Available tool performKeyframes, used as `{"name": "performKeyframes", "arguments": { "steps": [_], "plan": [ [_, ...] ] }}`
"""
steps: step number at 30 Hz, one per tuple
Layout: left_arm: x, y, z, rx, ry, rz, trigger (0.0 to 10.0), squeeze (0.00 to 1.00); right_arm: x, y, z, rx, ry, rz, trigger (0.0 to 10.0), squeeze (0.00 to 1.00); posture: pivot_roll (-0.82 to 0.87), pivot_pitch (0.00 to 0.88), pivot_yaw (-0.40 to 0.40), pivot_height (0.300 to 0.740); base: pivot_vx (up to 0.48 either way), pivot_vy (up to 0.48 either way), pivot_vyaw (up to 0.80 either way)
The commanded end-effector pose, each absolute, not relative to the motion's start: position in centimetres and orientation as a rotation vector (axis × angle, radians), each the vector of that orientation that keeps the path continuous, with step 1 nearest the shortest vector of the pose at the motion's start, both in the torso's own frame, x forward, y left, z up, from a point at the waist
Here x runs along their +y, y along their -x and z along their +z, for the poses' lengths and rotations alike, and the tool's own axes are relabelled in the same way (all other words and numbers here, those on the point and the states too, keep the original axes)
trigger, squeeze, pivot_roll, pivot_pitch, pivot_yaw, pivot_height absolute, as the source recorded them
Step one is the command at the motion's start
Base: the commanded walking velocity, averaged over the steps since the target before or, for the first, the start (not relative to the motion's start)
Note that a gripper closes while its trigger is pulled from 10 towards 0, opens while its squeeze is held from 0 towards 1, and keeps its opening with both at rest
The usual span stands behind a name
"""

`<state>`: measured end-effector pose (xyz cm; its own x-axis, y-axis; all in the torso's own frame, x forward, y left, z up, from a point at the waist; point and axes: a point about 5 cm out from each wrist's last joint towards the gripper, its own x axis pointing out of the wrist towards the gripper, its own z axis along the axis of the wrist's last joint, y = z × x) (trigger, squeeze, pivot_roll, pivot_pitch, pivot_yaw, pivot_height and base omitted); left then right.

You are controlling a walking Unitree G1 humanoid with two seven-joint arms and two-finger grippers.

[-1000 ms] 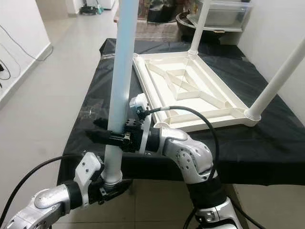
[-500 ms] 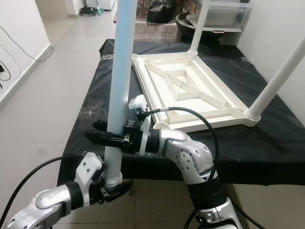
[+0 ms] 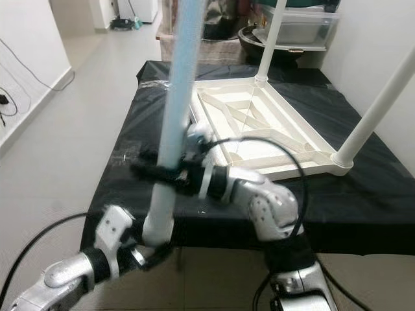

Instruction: Building children table

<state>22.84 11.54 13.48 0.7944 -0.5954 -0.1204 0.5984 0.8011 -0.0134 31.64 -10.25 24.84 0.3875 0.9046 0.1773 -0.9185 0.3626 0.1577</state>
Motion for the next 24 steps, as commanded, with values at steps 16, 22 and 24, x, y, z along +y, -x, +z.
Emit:
{"name": "performKeyframes", "arguments": {
  "steps": [16, 22, 24],
  "plan": [
    [12.7, -25.2, 14.6, 0.009, -0.027, -0.272, 10.0, 0.00, -12.6, -35.0, 26.5, -0.334, -0.136, 0.398, 10.0, 0.00, 0.07, 0.060, -0.045, 0.740, 0.000, 0.000, 0.00],
    [12.7, -25.6, 14.9, -0.016, -0.025, -0.215, 10.0, 0.00, -11.8, -35.3, 25.8, -0.374, -0.081, 0.295, 10.0, 0.00, 0.07, 0.062, -0.048, 0.740, 0.000, 0.000, 0.67],
    [12.7, -25.6, 14.9, -0.016, -0.025, -0.215, 10.0, 0.00, -11.8, -35.3, 25.8, -0.374, -0.081, 0.295, 10.0, 0.00, 0.07, 0.062, -0.048, 0.740, 0.000, 0.000, 0.80]
  ]
}}
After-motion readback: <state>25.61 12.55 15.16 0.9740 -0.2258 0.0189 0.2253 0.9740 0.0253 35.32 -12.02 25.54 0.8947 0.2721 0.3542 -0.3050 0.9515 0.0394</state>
